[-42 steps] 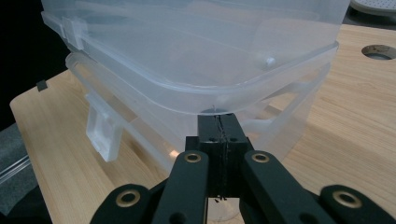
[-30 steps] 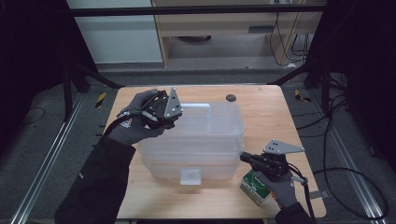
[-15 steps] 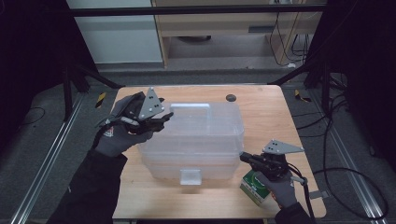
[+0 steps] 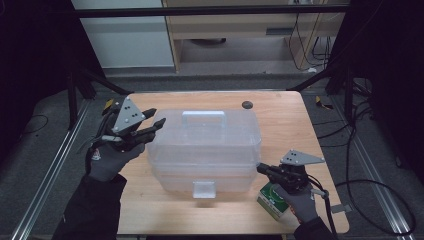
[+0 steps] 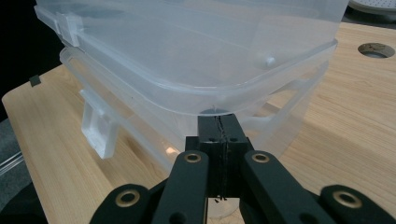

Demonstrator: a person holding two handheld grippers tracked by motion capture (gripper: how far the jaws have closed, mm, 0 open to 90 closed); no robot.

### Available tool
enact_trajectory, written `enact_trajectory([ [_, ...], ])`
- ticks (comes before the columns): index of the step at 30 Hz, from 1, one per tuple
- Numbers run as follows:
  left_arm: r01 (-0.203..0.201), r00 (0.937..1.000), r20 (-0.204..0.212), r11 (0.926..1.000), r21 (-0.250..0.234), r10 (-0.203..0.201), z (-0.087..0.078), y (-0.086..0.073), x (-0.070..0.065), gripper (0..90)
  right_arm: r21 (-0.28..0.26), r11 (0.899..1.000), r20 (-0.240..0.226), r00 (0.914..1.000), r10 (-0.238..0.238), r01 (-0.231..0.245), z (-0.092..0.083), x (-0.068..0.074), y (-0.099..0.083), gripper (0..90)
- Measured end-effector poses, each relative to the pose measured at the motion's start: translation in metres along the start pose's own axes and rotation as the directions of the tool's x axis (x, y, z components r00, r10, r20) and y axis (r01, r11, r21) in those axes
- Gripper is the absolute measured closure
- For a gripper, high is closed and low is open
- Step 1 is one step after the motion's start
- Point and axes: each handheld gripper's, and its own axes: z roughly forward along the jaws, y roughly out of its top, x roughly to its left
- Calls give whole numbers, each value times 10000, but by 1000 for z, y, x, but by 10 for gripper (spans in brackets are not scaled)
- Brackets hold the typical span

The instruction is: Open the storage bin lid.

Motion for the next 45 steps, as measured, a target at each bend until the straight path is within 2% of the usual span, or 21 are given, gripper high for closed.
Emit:
enact_trajectory([
  [1,0,10000,0,10000,0,0,0,0,0,618,-9,10000,6,10000,3,-3,0,0,0,900],
  [2,325,9993,-166,9993,-183,-328,-5,-6,3,632,9,10000,-10,10000,7,-7,0,0,0,900],
  [6,690,9963,-496,9969,-368,-708,-12,-15,6,680,5,10000,-5,10000,14,-14,0,0,0,900],
  [8,1090,9901,-819,9921,-614,-1138,-21,-25,10,705,1,10000,16,10000,5,-5,0,0,0,900],
  [10,1090,9901,-819,9921,-614,-1138,-21,-25,10,717,-3,10000,12,10000,9,-9,0,0,0,900],
  [13,1561,9792,-1166,9838,-886,-1659,-34,-41,15,758,17,10000,-6,10000,45,-45,0,0,0,900],
  [15,1785,9744,-1255,9813,-716,-1864,-39,-49,15,780,14,10000,9,10000,18,-18,0,0,0,900],
  [17,1831,9737,-1244,9805,-711,-1908,-40,-53,15,788,30,10000,4,10000,45,-45,0,0,0,900],
  [19,2141,9664,-1313,9746,-661,-2212,-44,-65,15,818,25,10000,-4,10000,55,-55,0,0,0,900],
  [22,2347,9615,-1319,9701,-614,-2409,-46,-75,14,848,41,10000,5,10000,43,-43,0,0,0,900],
  [23,2601,9561,-1217,9632,-679,-2667,-47,-85,13,856,-1,10000,28,10000,19,-19,0,0,0,900],
  [26,2802,9521,-1086,9577,-650,-2859,-46,-97,12,865,-9,10000,19,10000,23,-23,0,0,0,900],
  [27,3046,9464,-938,9507,-585,-3090,-44,-108,11,876,-10,10000,33,10000,17,-17,0,0,0,900],
  [28,3046,9464,-938,9507,-585,-3090,-44,-108,11,880,-10,10000,33,10000,17,-17,0,0,0,900],
  [29,3256,9409,-817,9442,-494,-3287,-41,-118,10,887,-9,10000,34,10000,6,-6,0,0,0,900],
  [30,3256,9409,-817,9442,-494,-3287,-41,-118,10,888,-9,10000,34,10000,6,-6,0,0,0,900],
  [31,3393,9372,-748,9402,-301,-3406,-38,-126,10,888,4,10000,19,10000,35,-35,0,0,0,900],
  [36,3484,9364,-481,9373,61,-3477,-32,-137,6,891,37,10000,5,10000,55,-55,1,0,-1,900],
  [37,3396,9402,-364,9403,200,-3388,-29,-140,3,891,46,10000,-14,10000,53,-53,1,0,-1,900],
  [44,3349,9419,53,9403,611,-3358,-20,-147,-6,892,44,10000,3,10000,48,-48,1,0,-1,900],
  [45,3255,9445,188,9419,826,-3280,-15,-149,-10,892,51,10000,-6,10000,36,-36,1,0,-1,900],
])
